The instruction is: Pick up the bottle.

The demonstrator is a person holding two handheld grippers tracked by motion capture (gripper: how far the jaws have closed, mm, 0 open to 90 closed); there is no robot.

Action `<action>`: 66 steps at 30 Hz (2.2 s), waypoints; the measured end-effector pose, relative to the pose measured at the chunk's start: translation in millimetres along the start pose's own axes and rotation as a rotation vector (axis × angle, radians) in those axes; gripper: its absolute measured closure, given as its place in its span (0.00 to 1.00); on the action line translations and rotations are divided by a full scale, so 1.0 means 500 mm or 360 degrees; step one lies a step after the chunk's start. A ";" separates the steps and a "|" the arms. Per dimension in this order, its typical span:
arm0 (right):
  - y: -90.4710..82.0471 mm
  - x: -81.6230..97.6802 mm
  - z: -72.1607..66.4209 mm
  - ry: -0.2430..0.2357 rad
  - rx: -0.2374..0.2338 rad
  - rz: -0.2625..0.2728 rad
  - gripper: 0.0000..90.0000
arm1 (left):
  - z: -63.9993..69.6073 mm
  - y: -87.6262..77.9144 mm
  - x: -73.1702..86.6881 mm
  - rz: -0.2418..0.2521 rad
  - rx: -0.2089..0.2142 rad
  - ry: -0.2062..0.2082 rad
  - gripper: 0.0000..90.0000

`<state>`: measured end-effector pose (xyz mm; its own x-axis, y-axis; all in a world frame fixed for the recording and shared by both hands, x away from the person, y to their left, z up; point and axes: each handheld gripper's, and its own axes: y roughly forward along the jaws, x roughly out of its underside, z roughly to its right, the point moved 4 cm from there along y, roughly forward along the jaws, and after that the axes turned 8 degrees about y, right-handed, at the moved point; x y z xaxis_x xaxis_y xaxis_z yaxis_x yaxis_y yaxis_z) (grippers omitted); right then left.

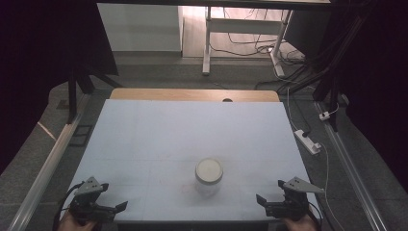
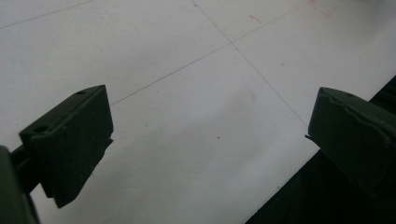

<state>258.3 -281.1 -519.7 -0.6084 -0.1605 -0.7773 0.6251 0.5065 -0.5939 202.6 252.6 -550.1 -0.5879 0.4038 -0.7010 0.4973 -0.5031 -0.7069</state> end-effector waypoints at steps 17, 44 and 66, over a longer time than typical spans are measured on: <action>0.004 0.000 -0.004 -0.0035 -0.0009 -0.0026 0.00 | 0.003 0.003 -0.001 -0.0020 0.0014 0.0022 0.01; 0.017 -0.013 -0.043 -0.0183 -0.0151 -0.0093 0.00 | 0.001 0.002 0.000 -0.0012 0.0024 0.0008 0.01; 0.067 -0.021 -0.098 -0.0249 -0.0299 -0.0125 0.00 | -0.001 0.001 0.000 -0.0006 0.0030 -0.0006 0.01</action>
<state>261.8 -220.7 -521.2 -0.5592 -0.3273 -0.7617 0.4683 0.6334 -0.6160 203.2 252.9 -550.6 -0.5921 0.4027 -0.6981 0.4830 -0.5162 -0.7073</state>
